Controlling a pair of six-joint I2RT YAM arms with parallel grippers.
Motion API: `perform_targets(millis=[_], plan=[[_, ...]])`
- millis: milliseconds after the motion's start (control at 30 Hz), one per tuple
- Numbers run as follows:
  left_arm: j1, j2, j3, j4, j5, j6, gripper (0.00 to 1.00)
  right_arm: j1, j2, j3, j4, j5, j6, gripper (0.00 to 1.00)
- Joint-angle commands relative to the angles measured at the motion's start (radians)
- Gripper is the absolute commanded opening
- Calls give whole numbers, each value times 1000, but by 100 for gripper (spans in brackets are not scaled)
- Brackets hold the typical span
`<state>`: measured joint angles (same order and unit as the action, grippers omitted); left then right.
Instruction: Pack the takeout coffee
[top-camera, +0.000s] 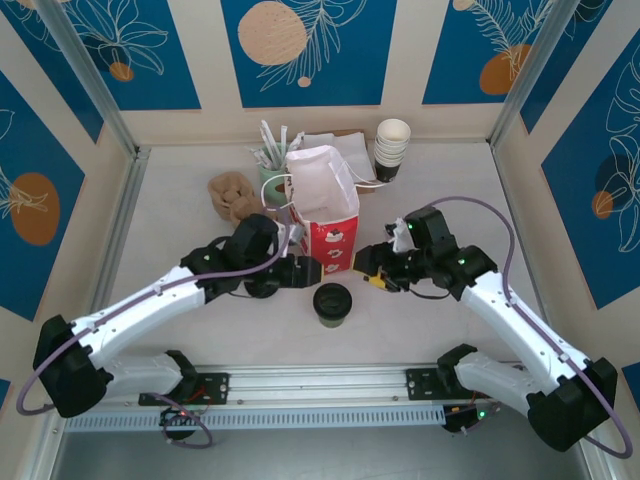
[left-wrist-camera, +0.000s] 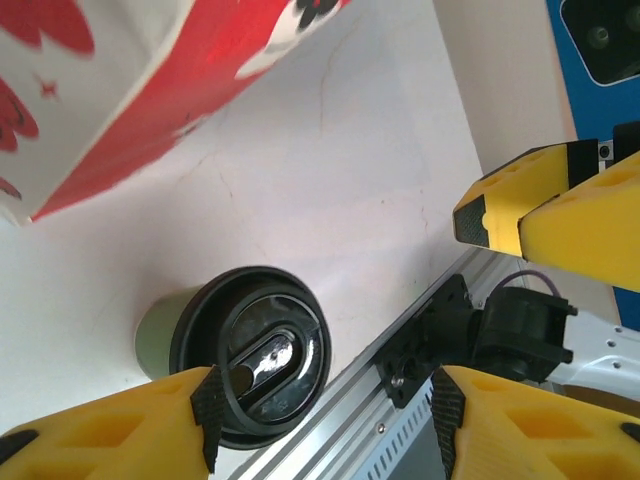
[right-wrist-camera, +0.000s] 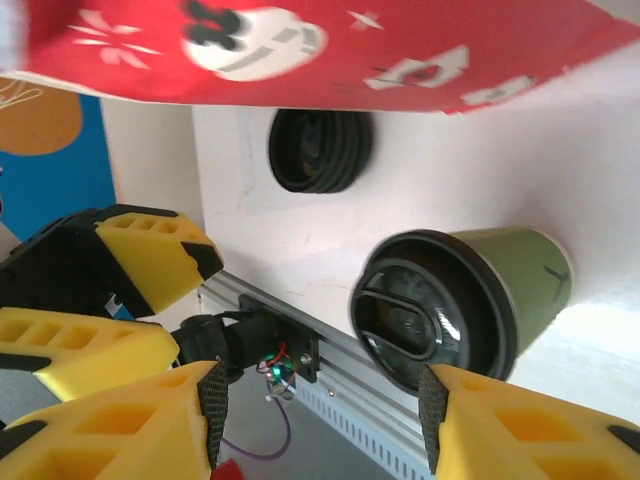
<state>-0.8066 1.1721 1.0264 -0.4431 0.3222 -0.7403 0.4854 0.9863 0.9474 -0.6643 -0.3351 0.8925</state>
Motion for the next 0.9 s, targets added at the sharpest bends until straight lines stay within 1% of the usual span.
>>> perform_targets(millis=[0, 233, 300, 433, 567, 700, 867], plan=[[14, -40, 87, -77, -66, 50, 59, 4, -16, 68, -34, 4, -73, 55], [60, -70, 216, -179, -206, 81, 60, 2, -15, 193, 7, -10, -188, 55], [80, -83, 232, -188, -240, 92, 60, 2, -14, 223, 16, -9, -213, 55], [137, -120, 237, -190, -306, 115, 62, 0, -13, 268, 56, -49, -259, 54], [213, -151, 201, -163, -338, 131, 64, 2, -7, 282, 102, -93, -291, 54], [300, -157, 117, -118, -413, 156, 65, 2, 11, 282, 135, -124, -303, 54], [447, -139, -37, 30, -355, 84, 65, 2, 39, 287, 138, -134, -297, 51]])
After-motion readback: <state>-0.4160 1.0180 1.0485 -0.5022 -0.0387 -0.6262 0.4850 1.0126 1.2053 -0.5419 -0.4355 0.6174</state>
